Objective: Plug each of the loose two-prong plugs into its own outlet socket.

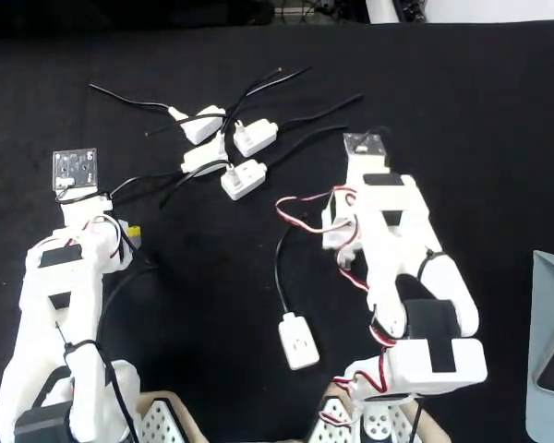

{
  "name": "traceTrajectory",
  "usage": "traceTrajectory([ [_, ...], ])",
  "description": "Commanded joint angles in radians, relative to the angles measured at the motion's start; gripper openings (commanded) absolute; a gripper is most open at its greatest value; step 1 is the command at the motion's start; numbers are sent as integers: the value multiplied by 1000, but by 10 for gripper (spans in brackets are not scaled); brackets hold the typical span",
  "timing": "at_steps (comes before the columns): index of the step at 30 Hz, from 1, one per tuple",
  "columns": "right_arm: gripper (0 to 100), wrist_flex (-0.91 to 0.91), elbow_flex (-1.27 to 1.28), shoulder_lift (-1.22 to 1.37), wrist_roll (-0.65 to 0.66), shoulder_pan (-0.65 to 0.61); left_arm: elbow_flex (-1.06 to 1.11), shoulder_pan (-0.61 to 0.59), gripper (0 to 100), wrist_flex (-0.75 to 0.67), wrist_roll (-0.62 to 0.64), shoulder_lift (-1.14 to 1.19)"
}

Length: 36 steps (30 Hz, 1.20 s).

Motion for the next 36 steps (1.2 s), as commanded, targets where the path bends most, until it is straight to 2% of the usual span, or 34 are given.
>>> traceTrajectory([
  [1,114,0,-56,-2,-17,8,-5,-7,255,-21,-11,-18],
  [9,112,0,-15,-2,-17,11,-5,-7,255,-21,-11,-18],
  [15,23,-5,-16,-2,-14,15,-5,-7,255,-21,-11,-18],
  [22,76,40,-18,-1,-11,12,4,-7,255,-26,-11,-18],
  [29,59,43,-18,-1,-11,15,4,-7,255,-26,-11,-18],
  [36,85,41,-21,53,-11,11,4,-7,255,-26,-11,-18],
])
